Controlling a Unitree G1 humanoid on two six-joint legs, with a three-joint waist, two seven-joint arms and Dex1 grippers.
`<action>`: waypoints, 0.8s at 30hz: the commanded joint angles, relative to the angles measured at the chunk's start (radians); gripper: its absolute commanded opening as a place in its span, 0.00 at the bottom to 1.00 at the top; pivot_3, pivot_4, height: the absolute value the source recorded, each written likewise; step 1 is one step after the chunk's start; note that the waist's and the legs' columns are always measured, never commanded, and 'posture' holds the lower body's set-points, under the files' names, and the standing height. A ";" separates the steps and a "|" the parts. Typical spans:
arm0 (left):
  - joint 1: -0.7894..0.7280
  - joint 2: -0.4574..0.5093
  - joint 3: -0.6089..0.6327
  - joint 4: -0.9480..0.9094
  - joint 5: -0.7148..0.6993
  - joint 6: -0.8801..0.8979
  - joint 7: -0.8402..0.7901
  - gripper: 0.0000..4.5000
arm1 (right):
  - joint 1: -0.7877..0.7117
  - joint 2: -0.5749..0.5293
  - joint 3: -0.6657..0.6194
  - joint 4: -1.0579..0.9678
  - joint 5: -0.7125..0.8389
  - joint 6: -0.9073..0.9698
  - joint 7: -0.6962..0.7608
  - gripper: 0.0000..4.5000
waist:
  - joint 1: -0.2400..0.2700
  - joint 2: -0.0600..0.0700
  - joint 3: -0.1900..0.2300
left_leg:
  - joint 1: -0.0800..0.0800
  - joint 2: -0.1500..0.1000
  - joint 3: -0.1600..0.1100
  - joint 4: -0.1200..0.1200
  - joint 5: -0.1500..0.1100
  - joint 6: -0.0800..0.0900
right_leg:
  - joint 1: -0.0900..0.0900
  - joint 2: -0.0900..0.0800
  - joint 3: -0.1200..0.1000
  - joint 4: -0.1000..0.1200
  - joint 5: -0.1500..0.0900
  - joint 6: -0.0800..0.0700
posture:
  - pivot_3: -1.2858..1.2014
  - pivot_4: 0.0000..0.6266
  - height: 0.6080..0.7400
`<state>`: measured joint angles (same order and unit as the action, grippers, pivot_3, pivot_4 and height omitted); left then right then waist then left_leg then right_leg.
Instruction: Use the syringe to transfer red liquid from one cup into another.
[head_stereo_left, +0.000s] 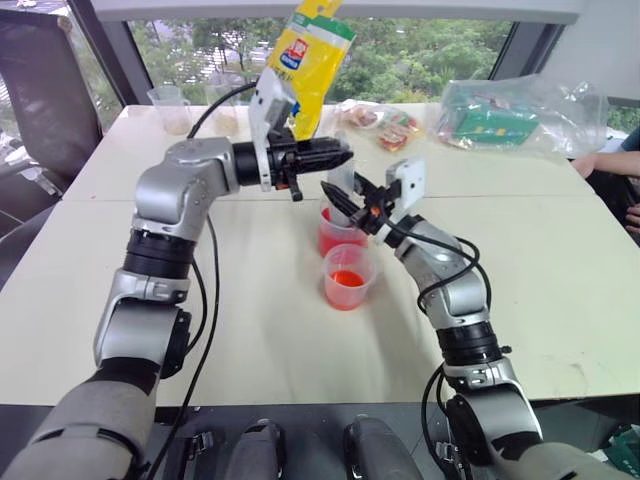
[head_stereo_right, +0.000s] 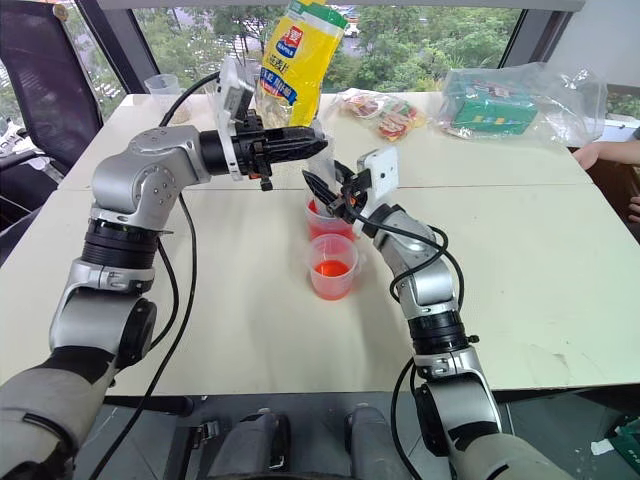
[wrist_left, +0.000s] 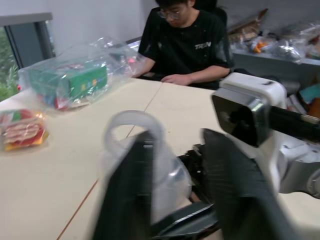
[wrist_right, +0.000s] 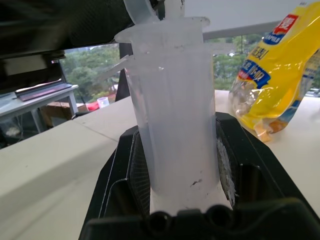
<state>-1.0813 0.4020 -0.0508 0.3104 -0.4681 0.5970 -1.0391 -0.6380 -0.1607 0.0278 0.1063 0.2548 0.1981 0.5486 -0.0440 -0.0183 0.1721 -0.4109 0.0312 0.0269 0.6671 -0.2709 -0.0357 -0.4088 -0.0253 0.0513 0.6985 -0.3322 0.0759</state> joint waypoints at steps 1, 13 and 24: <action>-0.048 -0.024 0.004 -0.022 -0.014 -0.017 -0.025 0.02 | -0.014 -0.008 -0.005 -0.053 0.006 -0.001 -0.006 0.31 | 0.000 0.000 0.000 | 0.000 0.000 0.000 0.000 0.000 0.000 | 0.000 0.000 0.000 0.000 0.000 0.000 | 0.52 0.24 1.00; -0.111 -0.015 0.042 -0.048 -0.021 -0.007 -0.006 0.02 | 0.002 -0.035 0.016 -0.003 0.012 0.073 0.037 0.31 | 0.000 0.000 0.000 | 0.000 0.000 0.000 0.000 0.000 0.000 | 0.000 0.000 0.000 0.000 0.000 0.000 | 0.52 0.24 1.00; -0.159 -0.002 0.065 -0.019 -0.004 -0.030 -0.005 0.02 | 0.023 -0.032 0.026 0.035 0.014 0.090 0.053 0.31 | 0.000 0.000 0.000 | 0.000 0.000 0.000 0.000 0.000 0.000 | 0.000 0.000 0.000 0.000 0.000 0.000 | 0.52 0.24 1.00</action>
<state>-1.1476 0.3924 -0.0460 0.3471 -0.4428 0.6213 -1.0428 -0.6465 -0.1895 0.0199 0.0961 0.2878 0.2531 0.5877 -0.0439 -0.0183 0.1721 -0.4108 0.0312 0.0269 0.6670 -0.2710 -0.0358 -0.4087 -0.0252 0.0512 0.6984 -0.3322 0.0759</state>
